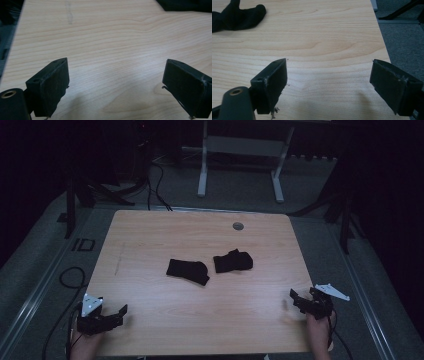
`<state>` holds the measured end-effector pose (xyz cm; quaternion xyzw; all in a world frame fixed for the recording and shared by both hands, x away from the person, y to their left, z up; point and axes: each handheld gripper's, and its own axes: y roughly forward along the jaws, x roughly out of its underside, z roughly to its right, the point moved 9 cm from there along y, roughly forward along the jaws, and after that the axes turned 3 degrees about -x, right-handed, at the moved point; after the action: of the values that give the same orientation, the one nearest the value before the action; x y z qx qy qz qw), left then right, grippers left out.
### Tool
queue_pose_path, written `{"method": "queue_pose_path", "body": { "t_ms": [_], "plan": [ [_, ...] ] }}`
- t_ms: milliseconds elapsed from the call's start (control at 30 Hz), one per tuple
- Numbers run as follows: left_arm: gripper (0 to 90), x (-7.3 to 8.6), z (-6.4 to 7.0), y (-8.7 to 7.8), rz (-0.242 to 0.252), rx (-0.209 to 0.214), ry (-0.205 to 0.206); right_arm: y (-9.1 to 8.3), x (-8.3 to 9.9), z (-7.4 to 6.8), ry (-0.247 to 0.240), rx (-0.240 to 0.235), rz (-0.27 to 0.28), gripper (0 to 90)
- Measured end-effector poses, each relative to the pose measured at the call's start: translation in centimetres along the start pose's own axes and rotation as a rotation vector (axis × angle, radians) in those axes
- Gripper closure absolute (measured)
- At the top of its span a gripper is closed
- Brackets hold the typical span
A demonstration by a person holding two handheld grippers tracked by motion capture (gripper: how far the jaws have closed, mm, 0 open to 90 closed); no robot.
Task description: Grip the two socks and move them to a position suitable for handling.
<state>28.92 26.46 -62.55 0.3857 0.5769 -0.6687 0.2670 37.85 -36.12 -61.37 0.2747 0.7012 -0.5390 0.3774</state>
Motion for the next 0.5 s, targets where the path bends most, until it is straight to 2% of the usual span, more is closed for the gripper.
{"method": "queue_pose_path", "body": {
  "t_ms": [67, 100, 133, 233, 300, 367, 400, 467, 500],
  "plan": [
    [7.8, -0.3, 0.3, -0.2, 0.041, 0.028, 0.011, 0.0, 0.1, -0.1, -0.003, 0.001, -0.003, 14.0],
    [7.8, -0.3, 0.3, -0.2, 0.041, 0.028, 0.011, 0.0, 0.1, -0.1, -0.003, 0.001, -0.003, 14.0],
    [7.8, -0.5, 0.6, -0.5, 0.053, 0.05, 0.009, -0.1, 0.1, -0.1, -0.01, 0.0, 0.0, 13.9],
    [7.8, -0.2, 0.6, -0.5, -0.002, 0.045, -0.001, -0.4, 0.0, -0.8, -0.069, -0.03, 0.026, 13.8],
    [7.8, -0.1, 0.9, -0.4, -0.012, 0.098, -0.038, -0.5, 0.1, -1.2, -0.127, -0.051, 0.026, 13.8],
    [7.9, 0.0, 1.3, -0.2, -0.057, 0.152, -0.084, -0.6, 0.1, -1.5, -0.161, -0.076, 0.028, 13.8],
    [7.9, 0.0, 1.5, -0.1, -0.063, 0.164, -0.09, -0.6, 0.2, -1.8, -0.17, -0.092, 0.02, 13.8],
    [7.8, -0.1, 1.7, 0.2, -0.086, 0.16, -0.07, -0.5, 0.3, -2.3, -0.19, -0.107, -0.005, 13.5],
    [7.8, -0.3, 1.9, 0.3, -0.073, 0.17, -0.046, -0.5, 0.2, -2.7, -0.192, -0.131, -0.011, 13.5]
  ]
}}
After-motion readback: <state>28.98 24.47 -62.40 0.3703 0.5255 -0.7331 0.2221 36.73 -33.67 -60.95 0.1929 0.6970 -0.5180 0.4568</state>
